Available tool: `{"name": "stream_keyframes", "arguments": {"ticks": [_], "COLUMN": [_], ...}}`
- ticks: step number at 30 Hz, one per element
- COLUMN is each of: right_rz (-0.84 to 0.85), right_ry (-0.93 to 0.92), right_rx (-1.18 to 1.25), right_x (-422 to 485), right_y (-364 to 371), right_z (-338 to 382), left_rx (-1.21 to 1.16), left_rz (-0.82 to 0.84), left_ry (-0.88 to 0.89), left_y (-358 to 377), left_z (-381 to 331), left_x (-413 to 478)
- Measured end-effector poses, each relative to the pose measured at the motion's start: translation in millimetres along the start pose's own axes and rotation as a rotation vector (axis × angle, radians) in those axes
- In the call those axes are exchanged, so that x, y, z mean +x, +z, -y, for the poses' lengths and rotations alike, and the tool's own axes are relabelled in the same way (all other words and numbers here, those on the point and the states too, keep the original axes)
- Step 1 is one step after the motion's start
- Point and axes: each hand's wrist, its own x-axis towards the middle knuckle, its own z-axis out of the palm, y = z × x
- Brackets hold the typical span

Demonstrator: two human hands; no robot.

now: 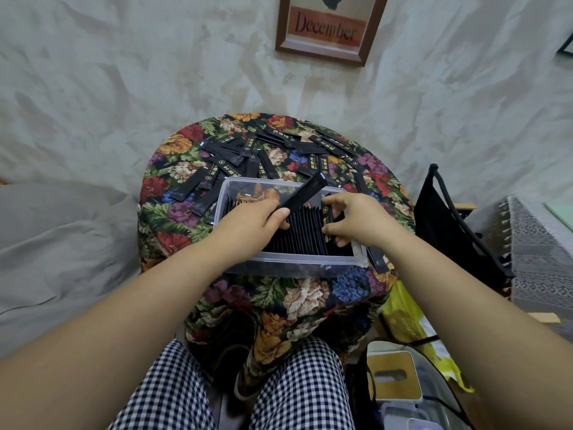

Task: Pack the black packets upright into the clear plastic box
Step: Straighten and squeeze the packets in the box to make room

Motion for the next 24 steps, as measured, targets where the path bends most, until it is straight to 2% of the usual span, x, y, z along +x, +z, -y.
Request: {"name": "stream_keyframes", "arguments": {"ticks": [11,18,21,24], "right_rz": [0.101,0.157,0.153,0.174], "right_ry": [0.078,0.11,0.078,0.063], "right_rx": [0.22,0.089,-0.023,-0.037], "right_x": [-1,1,1,0], "right_y": [-1,-4,-9,-10], "right_z": [-1,0,0,-3], "left_rx": [0.005,0.048,-0.023,-0.097], "left_rz": [0.144,0.261,0.252,0.254], "left_ry": [0.078,0.052,0.075,0.056], "left_y": [10,11,12,12], "left_z": [-28,-23,-19,-18], "left_x": [37,38,39,39]}}
